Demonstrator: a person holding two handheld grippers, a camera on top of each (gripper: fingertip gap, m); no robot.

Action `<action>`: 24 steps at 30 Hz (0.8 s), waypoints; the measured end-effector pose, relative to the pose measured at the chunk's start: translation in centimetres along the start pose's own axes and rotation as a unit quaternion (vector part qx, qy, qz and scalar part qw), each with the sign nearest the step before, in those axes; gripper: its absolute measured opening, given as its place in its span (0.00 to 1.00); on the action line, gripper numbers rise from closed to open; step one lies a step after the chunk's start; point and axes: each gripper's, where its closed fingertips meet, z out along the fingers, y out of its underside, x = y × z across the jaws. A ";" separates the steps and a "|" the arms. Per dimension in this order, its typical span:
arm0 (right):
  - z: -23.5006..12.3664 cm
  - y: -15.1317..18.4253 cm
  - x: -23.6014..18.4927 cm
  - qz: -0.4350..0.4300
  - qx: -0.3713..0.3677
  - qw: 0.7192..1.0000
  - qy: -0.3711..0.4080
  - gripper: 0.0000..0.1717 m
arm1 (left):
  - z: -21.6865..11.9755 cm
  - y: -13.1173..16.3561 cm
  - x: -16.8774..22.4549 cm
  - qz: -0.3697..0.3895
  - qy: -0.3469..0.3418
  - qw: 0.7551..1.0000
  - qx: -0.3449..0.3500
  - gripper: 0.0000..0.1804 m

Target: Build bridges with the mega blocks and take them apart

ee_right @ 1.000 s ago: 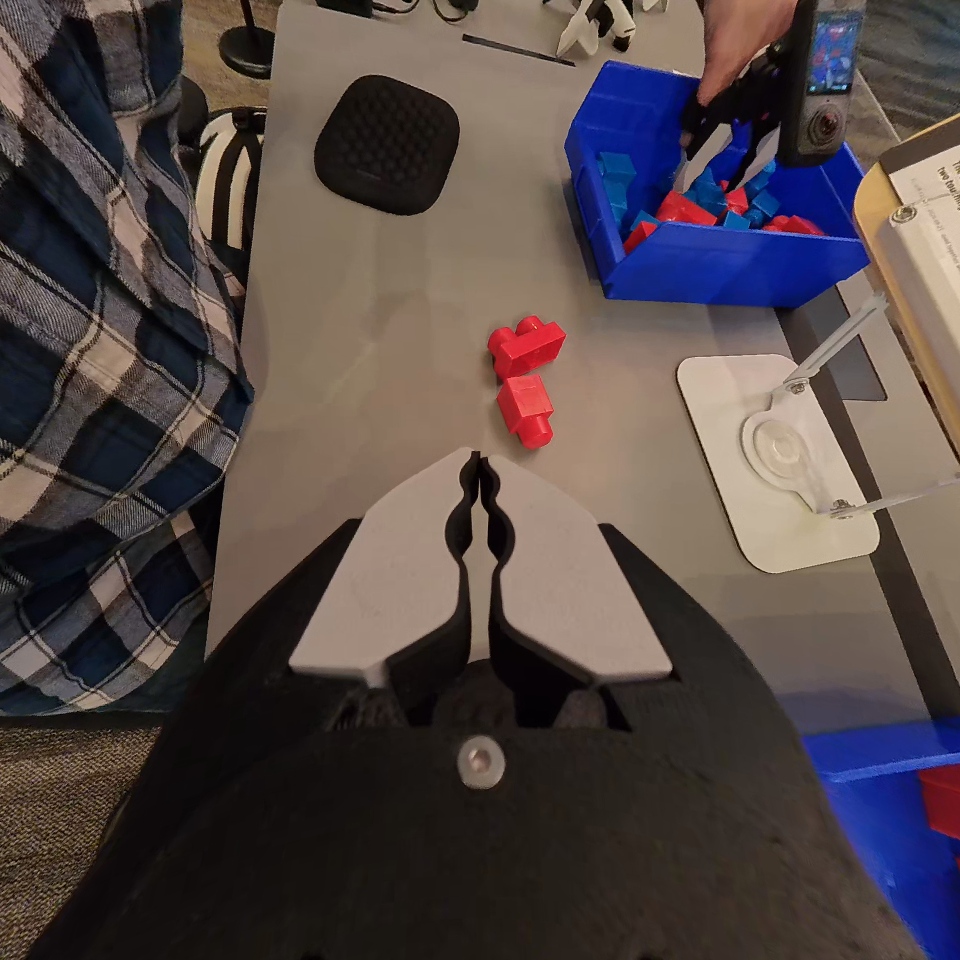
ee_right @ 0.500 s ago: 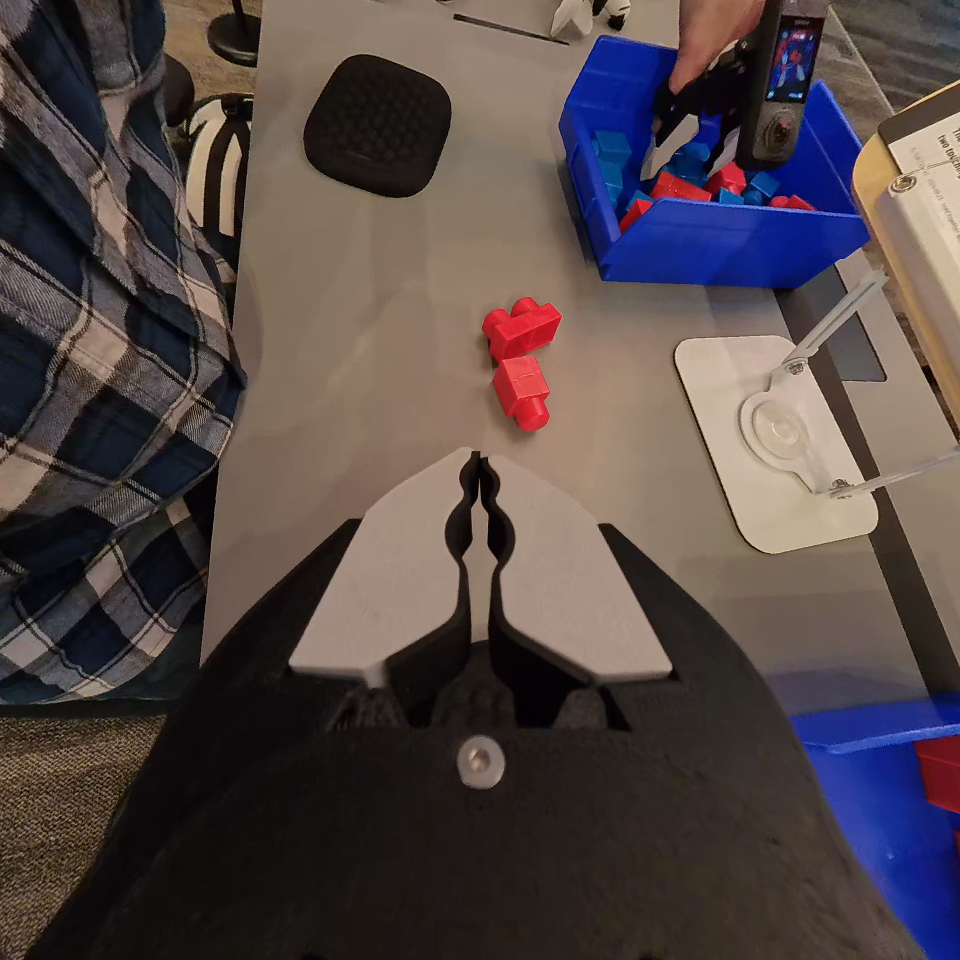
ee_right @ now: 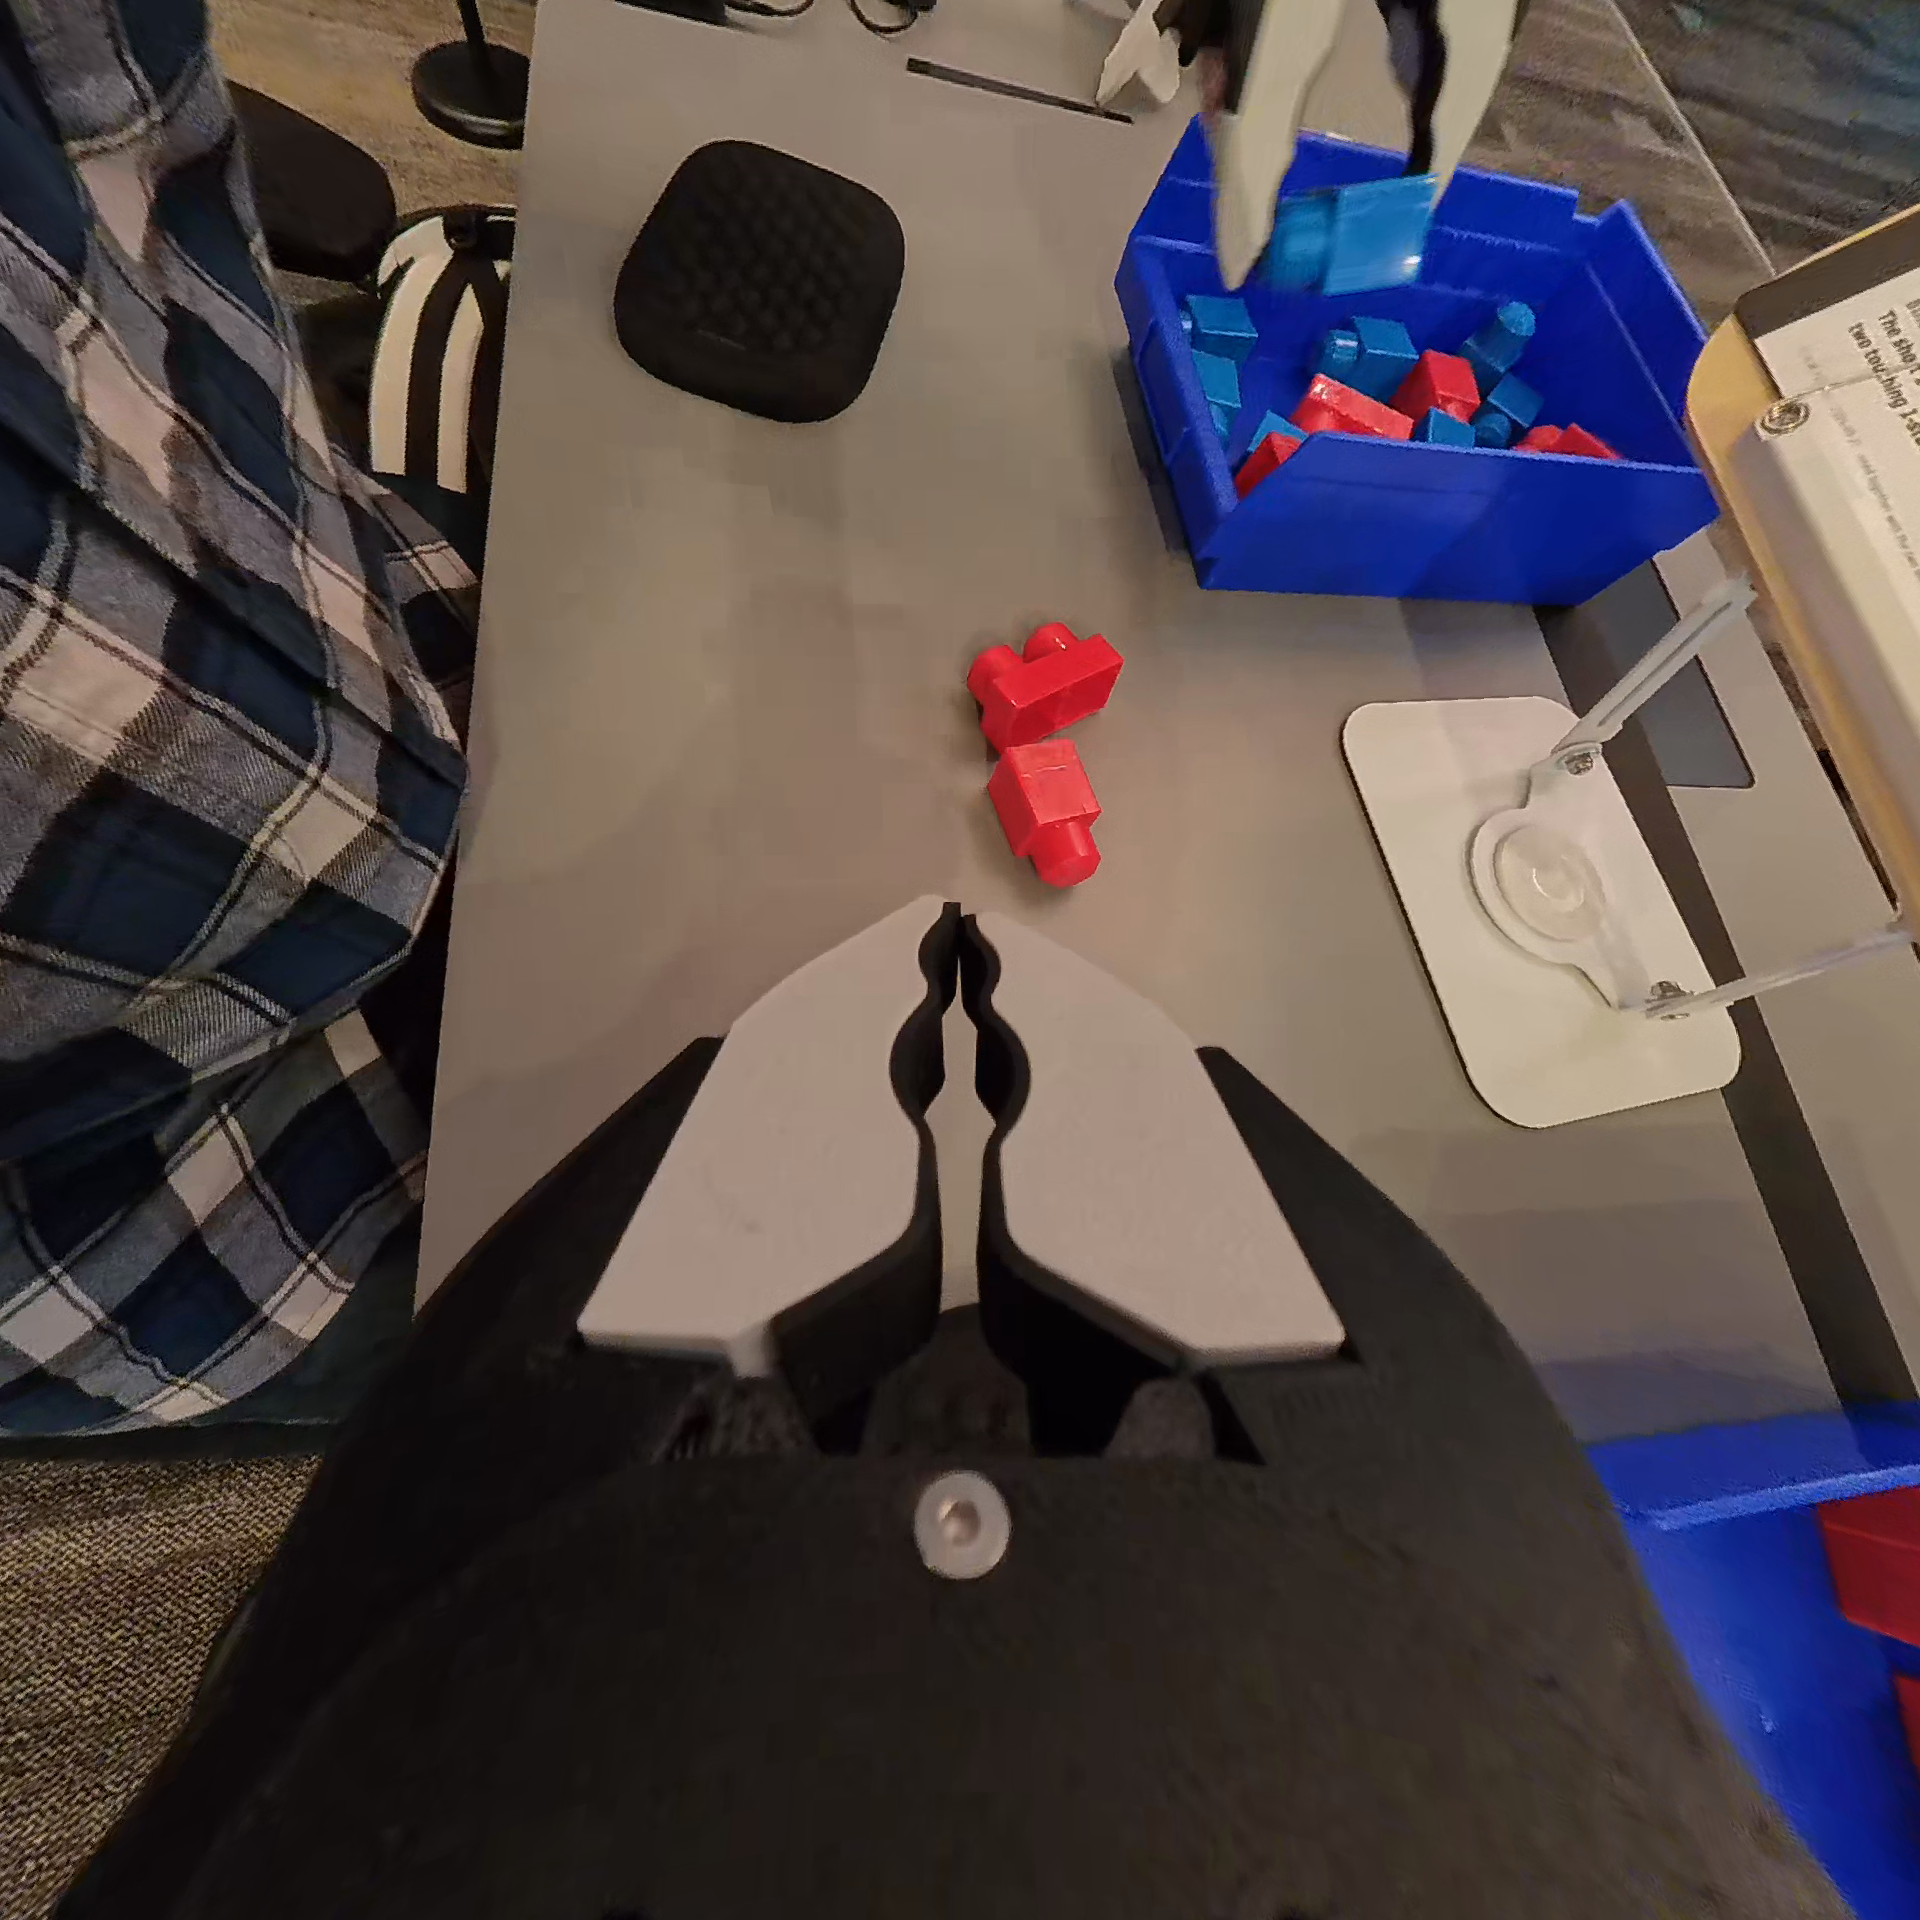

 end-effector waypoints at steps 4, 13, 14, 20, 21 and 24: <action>0.4 -0.3 -0.5 -0.003 0.001 1.000 -0.008 0.00 | -0.5 -7.2 11.0 0.059 0.062 0.993 0.078 0.38; 0.4 -1.1 -1.7 -0.016 0.002 1.000 -0.016 0.00 | 5.3 -16.2 24.5 0.081 0.140 0.984 0.080 0.38; 0.3 -1.3 -1.8 -0.020 0.003 1.000 -0.015 0.00 | 6.3 -16.2 24.7 0.079 0.134 0.985 0.071 0.38; -0.1 -1.5 -2.2 -0.028 0.007 0.999 -0.019 0.00 | 8.2 -15.4 25.7 0.050 0.171 0.983 0.039 0.41; -0.2 -1.5 -2.2 -0.028 0.008 0.999 -0.019 0.00 | 7.8 -15.4 25.9 0.054 0.176 0.982 0.044 0.42; -0.4 -1.2 -2.1 -0.026 0.011 0.999 -0.021 0.00 | 6.3 -14.8 25.1 0.090 0.146 0.984 0.047 0.48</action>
